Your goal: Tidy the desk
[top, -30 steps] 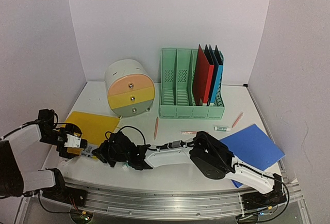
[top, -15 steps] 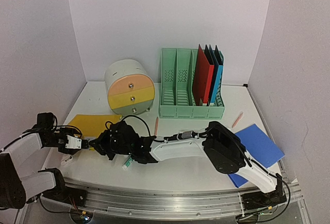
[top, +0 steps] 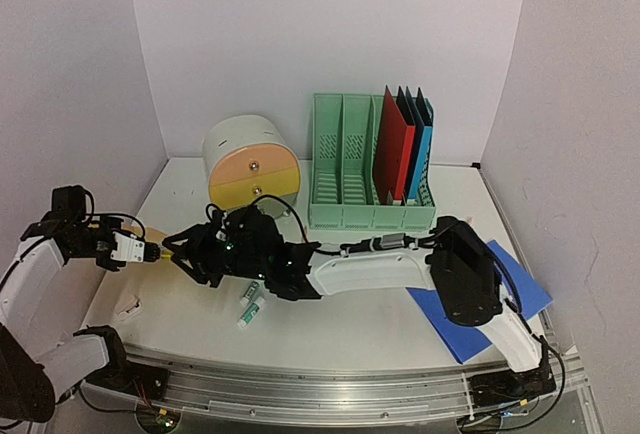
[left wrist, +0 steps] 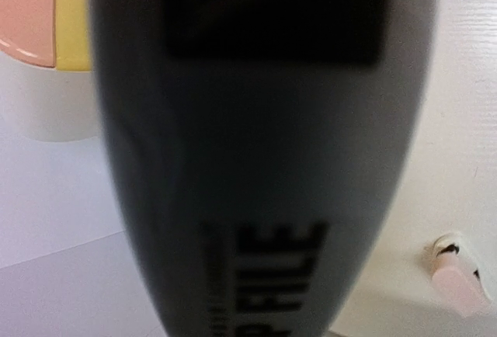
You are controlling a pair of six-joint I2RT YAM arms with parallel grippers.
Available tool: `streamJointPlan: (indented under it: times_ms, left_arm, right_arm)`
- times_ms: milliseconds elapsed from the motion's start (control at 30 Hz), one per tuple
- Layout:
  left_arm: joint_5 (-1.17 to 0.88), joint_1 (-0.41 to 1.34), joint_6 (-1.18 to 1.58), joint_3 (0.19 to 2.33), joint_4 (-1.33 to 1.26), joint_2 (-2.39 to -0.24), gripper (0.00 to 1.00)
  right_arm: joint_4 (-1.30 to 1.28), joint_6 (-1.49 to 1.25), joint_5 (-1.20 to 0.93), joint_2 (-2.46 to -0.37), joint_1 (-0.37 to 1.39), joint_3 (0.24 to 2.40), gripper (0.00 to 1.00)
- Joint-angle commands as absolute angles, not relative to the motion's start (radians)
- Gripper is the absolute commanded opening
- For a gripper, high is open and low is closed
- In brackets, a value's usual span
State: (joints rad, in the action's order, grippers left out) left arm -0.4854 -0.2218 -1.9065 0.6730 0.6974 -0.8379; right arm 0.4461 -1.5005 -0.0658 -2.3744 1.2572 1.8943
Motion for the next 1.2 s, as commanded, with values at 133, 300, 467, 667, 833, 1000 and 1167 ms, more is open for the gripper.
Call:
streamJointPlan:
  times_ms: [133,300,467,667,833,1000,1167]
  left_arm:
    - [-0.5,-0.227,-1.869,1.01,0.964,-0.902,0.0]
    - [-0.616,-0.227,-1.832,1.291,1.182,-0.999,0.0]
    - [-0.813,-0.227,-1.849,1.434,1.43,-1.021,0.0]
    - [-0.861,-0.227,-1.894,1.395,1.431,-0.951,0.0]
    - [-0.906,-0.228,-1.899,1.415,1.429,-0.946,0.0]
    - [-0.918,-0.227,-1.908,1.416,1.431,-0.938,0.0]
    - [-0.951,-0.221,-1.898,1.418,1.431,-0.941,0.0]
  right_arm:
    - [0.336,-0.994,-0.067,-1.989,1.283,1.724,0.53]
    - [0.093,-0.374,0.087,-1.811,1.289,1.726,0.7]
    - [-0.054,0.262,0.247,-1.737,1.307,1.688,0.98]
    - [-0.118,0.659,0.313,-1.867,1.318,1.881,0.98]
    - [-0.153,0.807,0.223,-1.99,1.327,2.009,0.98]
    - [-0.155,0.842,0.244,-2.123,1.327,2.15,0.98]
    - [-0.15,0.79,0.312,-2.258,1.326,2.33,0.44]
